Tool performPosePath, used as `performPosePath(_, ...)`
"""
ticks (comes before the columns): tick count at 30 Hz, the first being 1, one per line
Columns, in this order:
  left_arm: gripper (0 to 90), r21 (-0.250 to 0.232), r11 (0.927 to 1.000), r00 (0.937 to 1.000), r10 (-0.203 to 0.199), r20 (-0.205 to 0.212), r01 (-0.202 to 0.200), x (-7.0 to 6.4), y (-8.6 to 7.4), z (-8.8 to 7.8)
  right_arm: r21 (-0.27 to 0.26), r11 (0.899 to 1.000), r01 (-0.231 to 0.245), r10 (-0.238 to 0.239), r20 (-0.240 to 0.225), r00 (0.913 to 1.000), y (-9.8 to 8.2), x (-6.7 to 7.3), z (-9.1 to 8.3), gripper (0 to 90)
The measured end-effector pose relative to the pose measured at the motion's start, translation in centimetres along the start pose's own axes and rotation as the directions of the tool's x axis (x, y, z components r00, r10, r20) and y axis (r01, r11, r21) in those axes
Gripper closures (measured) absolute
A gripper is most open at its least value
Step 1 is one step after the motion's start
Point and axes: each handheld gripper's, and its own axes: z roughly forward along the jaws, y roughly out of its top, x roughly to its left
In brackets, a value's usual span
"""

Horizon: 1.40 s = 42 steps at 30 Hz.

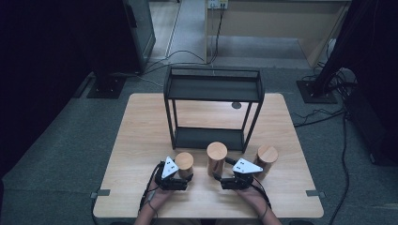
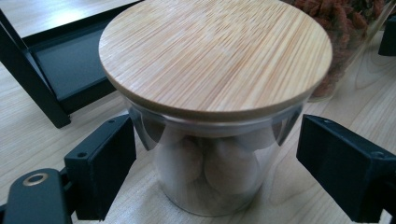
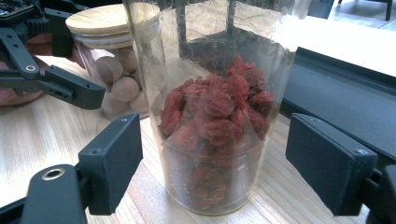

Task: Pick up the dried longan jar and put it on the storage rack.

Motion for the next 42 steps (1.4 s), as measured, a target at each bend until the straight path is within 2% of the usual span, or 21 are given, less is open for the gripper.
performPosePath(6,11.9,-0.007,0.9999,0.9999,-0.008,-0.008,0.008,-0.05,-0.13,-0.06,0.012,1.0,0.023,-0.023,0.003,0.9997,0.21,0.25,0.12,18.7)
performPosePath(10,11.9,-0.004,1.0,0.9999,0.004,-0.012,-0.004,-0.23,-0.07,-0.02,0.01,0.999,0.033,-0.033,0.01,0.9994,0.17,0.53,0.09,18.6)
performPosePath(26,11.9,0.006,1.0,0.9999,-0.008,-0.01,0.008,-0.13,0.1,0.05,0.014,1.0,0.028,-0.028,0.011,0.9995,0.24,0.47,0.12,18.2)
performPosePath(33,11.9,0.007,0.9999,0.9998,-0.009,-0.015,0.009,-0.22,0.12,0.08,0.023,0.999,0.042,-0.042,0.016,0.999,0.39,0.71,0.21,18.1)
performPosePath(39,11.9,0.003,0.9994,0.9993,-0.033,-0.015,0.033,0.0,0.04,0.01,0.024,0.999,0.03,-0.031,0.019,0.9993,0.41,0.65,0.23,18.2)
performPosePath(42,11.9,0.001,0.9998,0.9996,-0.022,-0.015,0.022,-0.08,0.01,0.0,0.025,0.999,0.03,-0.03,0.019,0.9994,0.43,0.65,0.24,18.2)
